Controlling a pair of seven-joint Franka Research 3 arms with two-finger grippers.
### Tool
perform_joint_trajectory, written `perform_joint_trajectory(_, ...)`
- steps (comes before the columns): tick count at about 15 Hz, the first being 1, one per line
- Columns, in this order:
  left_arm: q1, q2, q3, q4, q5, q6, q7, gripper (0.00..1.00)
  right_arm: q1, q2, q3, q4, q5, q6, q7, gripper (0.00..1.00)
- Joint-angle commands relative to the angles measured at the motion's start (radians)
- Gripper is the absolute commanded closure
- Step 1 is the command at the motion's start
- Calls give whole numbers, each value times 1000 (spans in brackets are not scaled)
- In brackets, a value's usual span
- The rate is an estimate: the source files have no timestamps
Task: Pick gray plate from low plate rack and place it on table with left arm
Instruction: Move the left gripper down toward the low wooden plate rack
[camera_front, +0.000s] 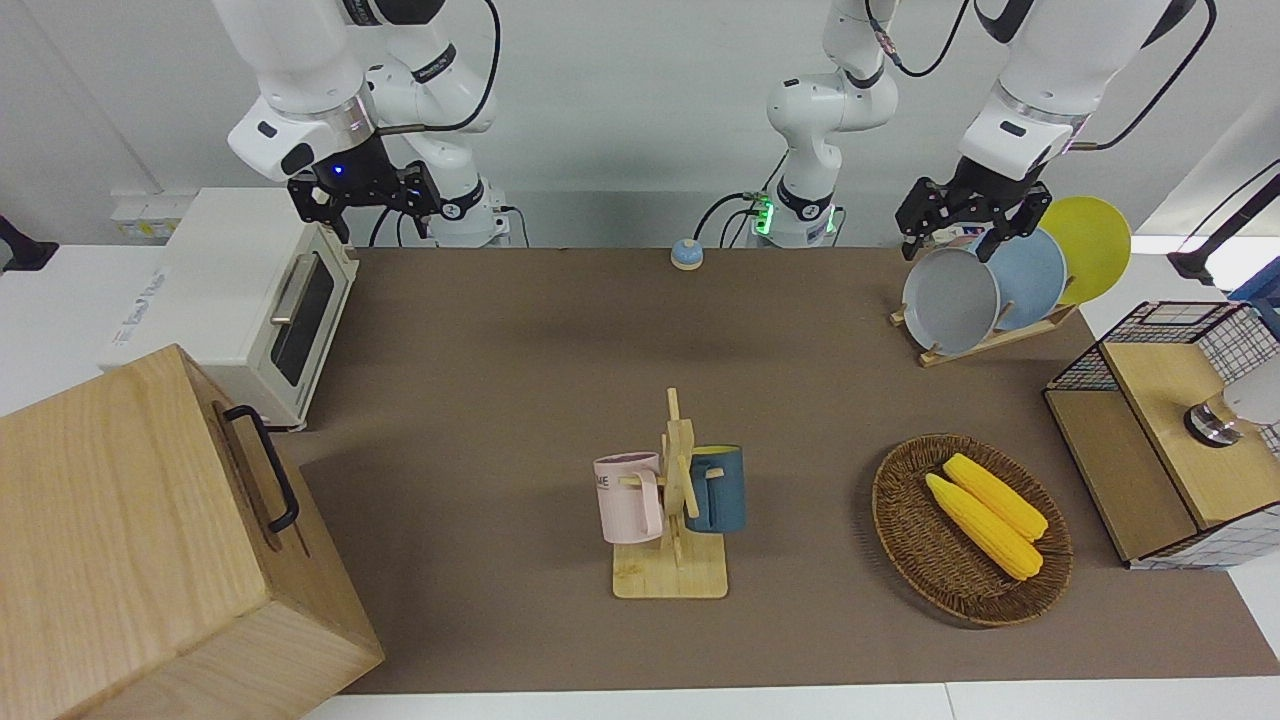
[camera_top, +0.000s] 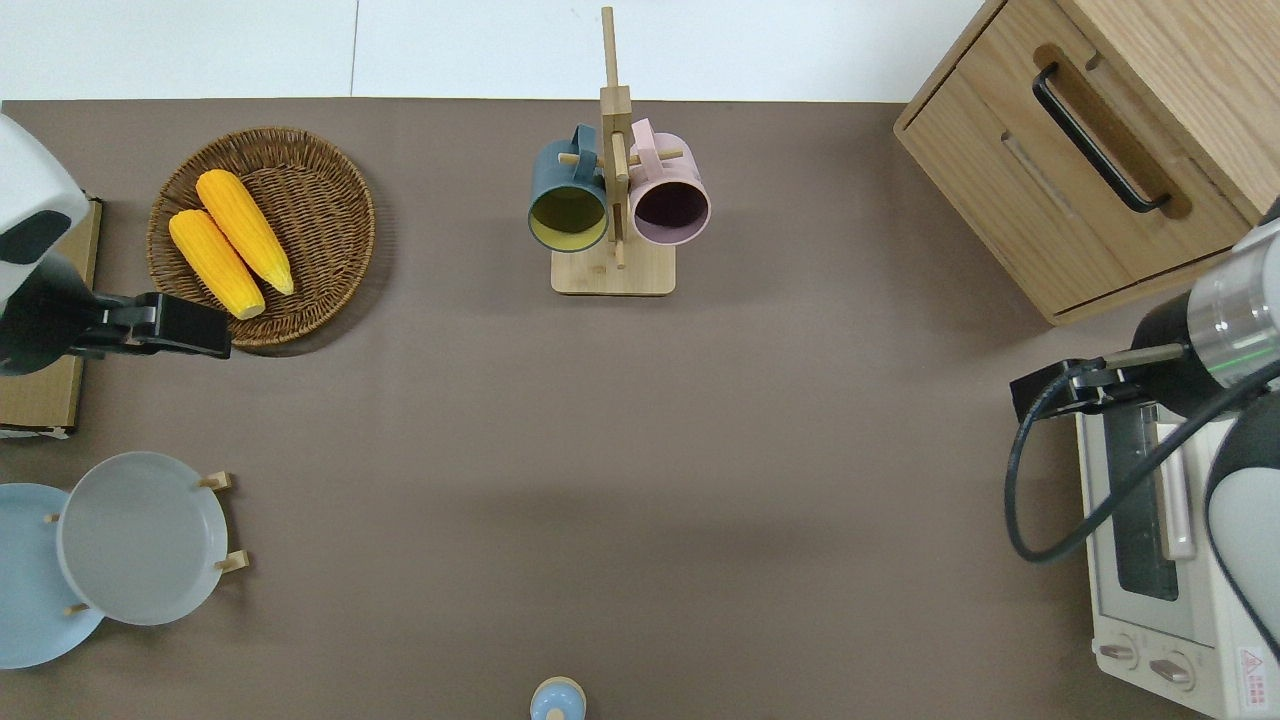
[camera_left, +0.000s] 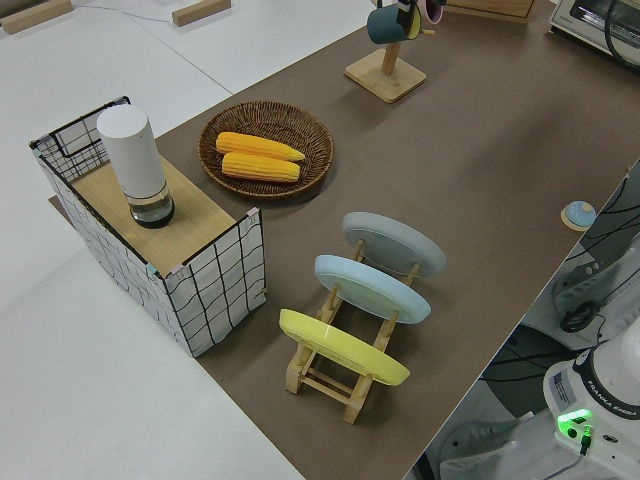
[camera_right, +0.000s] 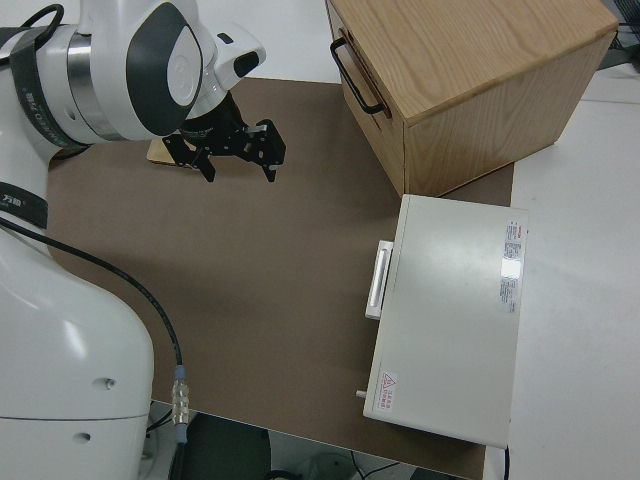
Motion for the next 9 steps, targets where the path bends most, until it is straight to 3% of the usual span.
perform_joint_trajectory(1, -6, -19, 10, -27, -9, -6, -2, 0, -23, -2, 21, 7, -6, -11, 12, 17)
perform_joint_trajectory(9, -3, -17, 16, -29, -11, -6, 1, 0, -23, -2, 21, 7, -6, -11, 12, 17)
